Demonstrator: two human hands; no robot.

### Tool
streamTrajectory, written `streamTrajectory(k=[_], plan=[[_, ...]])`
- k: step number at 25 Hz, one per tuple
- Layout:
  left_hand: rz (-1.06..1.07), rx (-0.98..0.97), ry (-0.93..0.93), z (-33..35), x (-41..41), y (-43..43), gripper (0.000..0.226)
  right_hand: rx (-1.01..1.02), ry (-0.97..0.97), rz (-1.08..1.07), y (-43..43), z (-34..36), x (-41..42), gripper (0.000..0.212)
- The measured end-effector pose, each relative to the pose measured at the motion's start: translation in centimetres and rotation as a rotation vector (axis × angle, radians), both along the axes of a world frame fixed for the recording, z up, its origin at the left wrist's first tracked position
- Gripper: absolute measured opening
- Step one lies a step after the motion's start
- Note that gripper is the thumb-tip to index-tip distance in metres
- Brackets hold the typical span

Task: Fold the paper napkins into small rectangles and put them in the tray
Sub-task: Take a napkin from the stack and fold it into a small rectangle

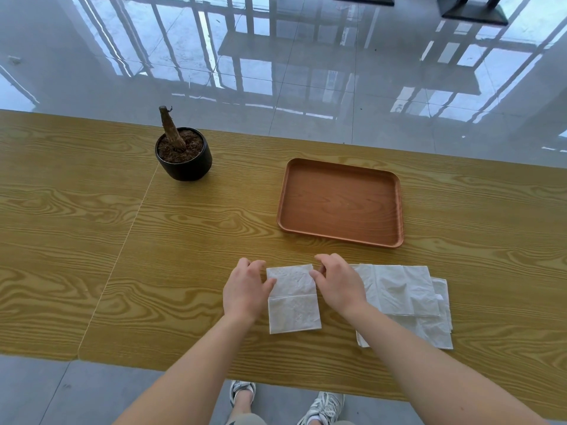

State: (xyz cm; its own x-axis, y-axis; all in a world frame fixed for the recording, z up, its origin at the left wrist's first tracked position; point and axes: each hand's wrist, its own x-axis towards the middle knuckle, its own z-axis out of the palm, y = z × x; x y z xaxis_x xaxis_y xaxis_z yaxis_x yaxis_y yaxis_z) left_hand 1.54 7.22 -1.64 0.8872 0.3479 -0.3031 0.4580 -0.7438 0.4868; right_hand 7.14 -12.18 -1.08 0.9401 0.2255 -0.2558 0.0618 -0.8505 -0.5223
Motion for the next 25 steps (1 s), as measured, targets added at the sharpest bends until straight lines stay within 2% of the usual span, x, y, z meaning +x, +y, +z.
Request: streamTrajectory(k=[5, 12, 18, 25], plan=[[-0.004, -0.012, 0.011, -0.3, 0.5, 0.3, 0.038, -0.063, 0.032, 0.047, 0.3, -0.2, 0.7, 0.036], [0.049, -0.100, 0.047, 0.1, 1.0, 0.4, 0.021, -0.075, 0.008, 0.087, 0.3, -0.5, 1.0, 0.008], [0.086, -0.186, 0.002, 0.1, 1.4, -0.1, 0.019, -0.033, 0.037, 0.072, 0.1, -0.5, 1.3, 0.009], [0.163, -0.319, -0.037, -0.1, 1.0, 0.2, 0.011, 0.144, 0.073, -0.001, -0.8, -0.7, 1.2, 0.013]])
